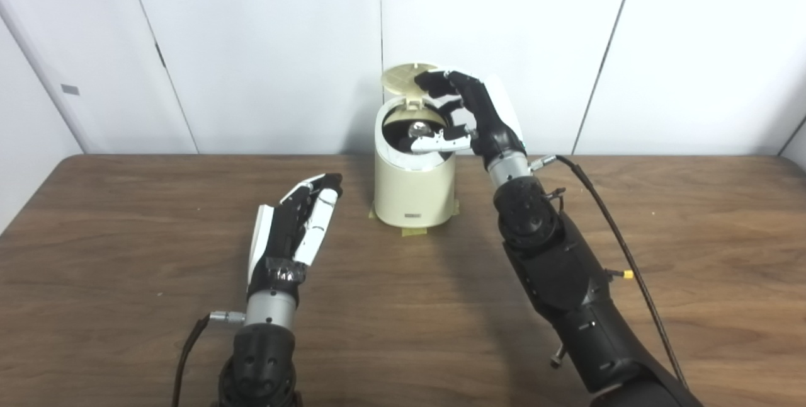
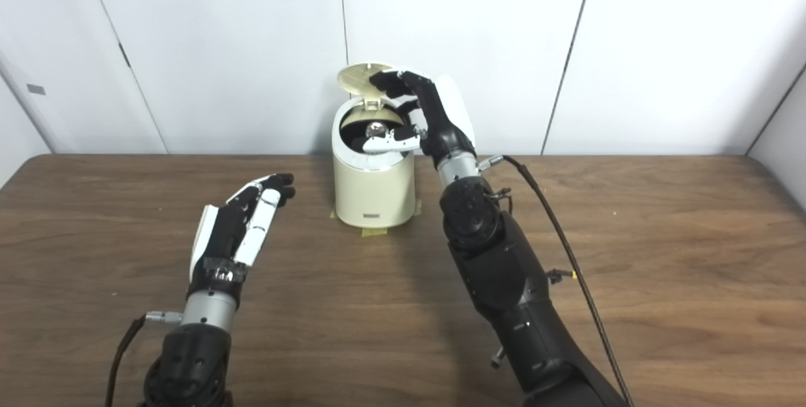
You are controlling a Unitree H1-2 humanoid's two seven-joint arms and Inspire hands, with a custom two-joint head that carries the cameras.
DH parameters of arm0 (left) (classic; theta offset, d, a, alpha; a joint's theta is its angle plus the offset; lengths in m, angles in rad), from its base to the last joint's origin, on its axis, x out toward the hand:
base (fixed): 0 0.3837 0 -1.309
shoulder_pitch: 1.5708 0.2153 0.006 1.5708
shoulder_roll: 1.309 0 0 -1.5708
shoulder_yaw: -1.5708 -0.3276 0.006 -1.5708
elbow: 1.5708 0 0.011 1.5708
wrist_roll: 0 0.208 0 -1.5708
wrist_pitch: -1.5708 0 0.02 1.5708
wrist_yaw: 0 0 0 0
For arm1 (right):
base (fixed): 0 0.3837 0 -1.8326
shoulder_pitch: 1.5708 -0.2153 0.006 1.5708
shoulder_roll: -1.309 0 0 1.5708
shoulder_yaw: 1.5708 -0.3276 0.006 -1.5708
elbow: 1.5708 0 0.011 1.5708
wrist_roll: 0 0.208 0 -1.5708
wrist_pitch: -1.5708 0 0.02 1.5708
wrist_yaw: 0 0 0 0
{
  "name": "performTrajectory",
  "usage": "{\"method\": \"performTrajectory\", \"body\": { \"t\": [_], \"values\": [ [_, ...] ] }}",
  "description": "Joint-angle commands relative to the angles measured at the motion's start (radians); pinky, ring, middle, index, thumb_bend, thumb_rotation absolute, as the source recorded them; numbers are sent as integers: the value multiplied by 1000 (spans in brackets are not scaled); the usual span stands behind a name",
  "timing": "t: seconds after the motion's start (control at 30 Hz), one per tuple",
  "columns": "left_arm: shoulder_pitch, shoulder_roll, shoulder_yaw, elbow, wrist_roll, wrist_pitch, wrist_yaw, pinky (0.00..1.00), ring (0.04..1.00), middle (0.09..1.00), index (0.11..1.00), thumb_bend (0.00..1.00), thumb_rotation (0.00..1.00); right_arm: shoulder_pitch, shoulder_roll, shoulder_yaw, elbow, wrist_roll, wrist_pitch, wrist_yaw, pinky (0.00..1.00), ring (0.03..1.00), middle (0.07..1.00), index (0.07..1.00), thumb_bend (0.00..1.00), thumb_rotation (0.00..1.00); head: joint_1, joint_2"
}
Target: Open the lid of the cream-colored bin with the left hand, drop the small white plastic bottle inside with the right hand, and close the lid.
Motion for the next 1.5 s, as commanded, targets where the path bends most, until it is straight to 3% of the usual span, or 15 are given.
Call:
{"method": "performTrajectory", "body": {
  "t": [0.0, 0.03, 0.07, 0.13, 0.4, 0.73, 0.93, 1.0, 1.07, 1.1, 1.17, 1.23, 1.27, 1.33, 1.47],
  "values": [
    [-40, -13, -5, -25, 14, -2, 2, 864, 824, 772, 795, 565, 905, -43, 6, -24, -24, 13, -60, -36, 519, 598, 612, 585, 941, 46, 0, 1],
    [-40, -13, -5, -26, 17, -2, 0, 877, 828, 775, 796, 567, 906, -41, 12, -31, -25, 21, -66, -43, 481, 562, 580, 538, 737, 85, 0, 1],
    [-40, -12, -6, -26, 16, -2, 2, 883, 830, 777, 797, 569, 907, -37, 19, -38, -30, 25, -72, -57, 462, 544, 563, 514, 633, 105, 0, 1],
    [-41, -12, -7, -26, 12, -1, 5, 876, 819, 772, 798, 568, 898, -32, 29, -47, -43, 23, -74, -77, 392, 456, 502, 494, 546, 22, 0, 1],
    [-38, -14, -15, -30, 21, -1, 5, 890, 827, 771, 795, 567, 898, -4, 50, -63, -125, 28, -11, -76, 386, 458, 500, 464, 522, 0, -1, 1],
    [-38, -5, -7, -23, 4, -1, 7, 873, 809, 766, 794, 574, 885, 41, 30, -72, -236, 28, 36, -55, 414, 476, 500, 458, 521, 0, -6, -2],
    [-41, 25, 14, -9, -50, -2, 21, 832, 780, 756, 792, 541, 880, 134, -21, -82, -360, 42, 53, 1, 412, 469, 498, 471, 522, 0, -15, -13],
    [-39, 39, 22, -6, -74, -4, 27, 816, 772, 758, 802, 531, 880, 179, -38, -85, -425, 48, 93, 32, 421, 450, 490, 500, 521, 0, -31, -14],
    [-38, 53, 28, 1, -100, -11, 39, 789, 767, 763, 825, 521, 879, 230, -59, -93, -504, 75, 156, 85, 450, 524, 486, 504, 525, 8, -39, -16],
    [-38, 60, 32, 7, -115, -17, 44, 773, 767, 769, 844, 510, 875, 254, -66, -102, -541, 102, 186, 110, 469, 563, 578, 500, 518, 98, -42, -17],
    [-44, 77, 37, 20, -146, -27, 53, 764, 772, 784, 861, 499, 872, 294, -75, -124, -602, 175, 240, 163, 503, 618, 661, 499, 511, 149, -41, -19],
    [-56, 93, 44, 32, -182, -29, 58, 774, 789, 810, 878, 504, 874, 324, -75, -153, -648, 258, 286, 206, 592, 707, 745, 702, 627, 432, -39, -19],
    [-75, 102, 50, 42, -203, -27, 59, 776, 792, 815, 881, 506, 873, 349, -83, -169, -671, 297, 292, 226, 609, 724, 759, 731, 642, 473, -37, -20],
    [-111, 122, 54, 58, -232, -22, 59, 770, 807, 831, 882, 510, 888, 387, -98, -185, -703, 329, 295, 246, 683, 803, 829, 797, 595, 647, -38, -21],
    [-197, 182, 45, 100, -255, -18, 49, 788, 825, 843, 890, 496, 932, 465, -115, -194, -766, 338, 314, 257, 771, 876, 891, 859, 601, 818, -37, -27]
  ]
}}
